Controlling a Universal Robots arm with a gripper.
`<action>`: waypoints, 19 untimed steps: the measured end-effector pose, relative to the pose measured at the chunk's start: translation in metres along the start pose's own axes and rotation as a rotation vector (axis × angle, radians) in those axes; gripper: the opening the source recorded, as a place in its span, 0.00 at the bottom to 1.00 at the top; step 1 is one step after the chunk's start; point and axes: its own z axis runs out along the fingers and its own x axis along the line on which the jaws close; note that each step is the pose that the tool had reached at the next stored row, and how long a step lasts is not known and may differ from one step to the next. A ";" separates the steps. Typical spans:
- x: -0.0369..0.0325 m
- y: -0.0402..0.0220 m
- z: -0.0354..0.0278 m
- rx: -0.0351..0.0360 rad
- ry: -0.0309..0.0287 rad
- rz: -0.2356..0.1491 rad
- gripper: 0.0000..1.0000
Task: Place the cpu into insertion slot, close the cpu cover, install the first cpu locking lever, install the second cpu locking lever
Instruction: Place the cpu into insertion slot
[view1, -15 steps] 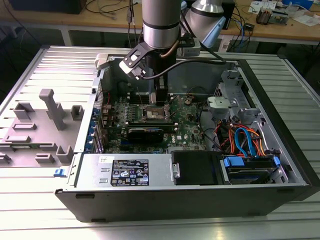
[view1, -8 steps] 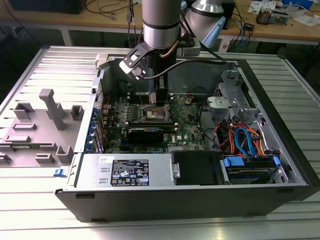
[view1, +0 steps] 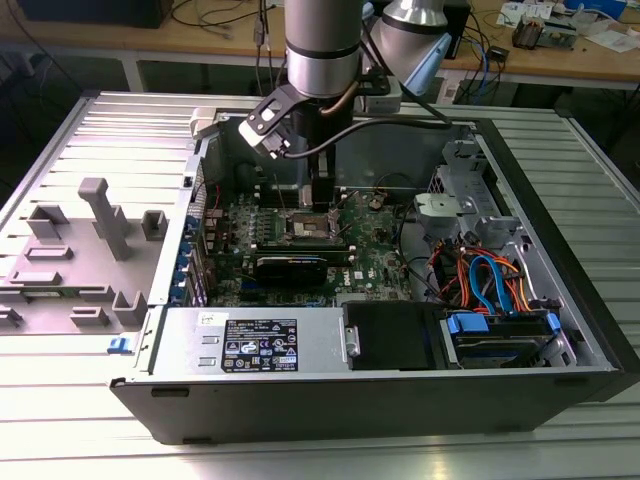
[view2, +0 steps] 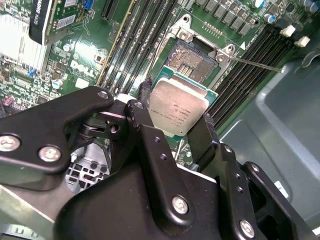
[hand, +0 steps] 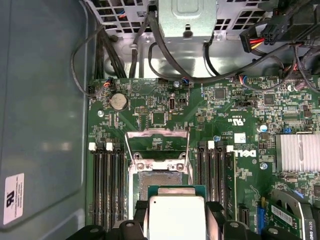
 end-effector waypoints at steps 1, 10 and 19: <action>0.0002 0.0003 0.0000 -0.0003 -0.0023 0.007 0.54; 0.0020 -0.0031 0.0100 -0.0214 -0.0001 -0.026 0.54; 0.0048 -0.0062 0.0241 -0.0242 0.0013 -0.026 0.54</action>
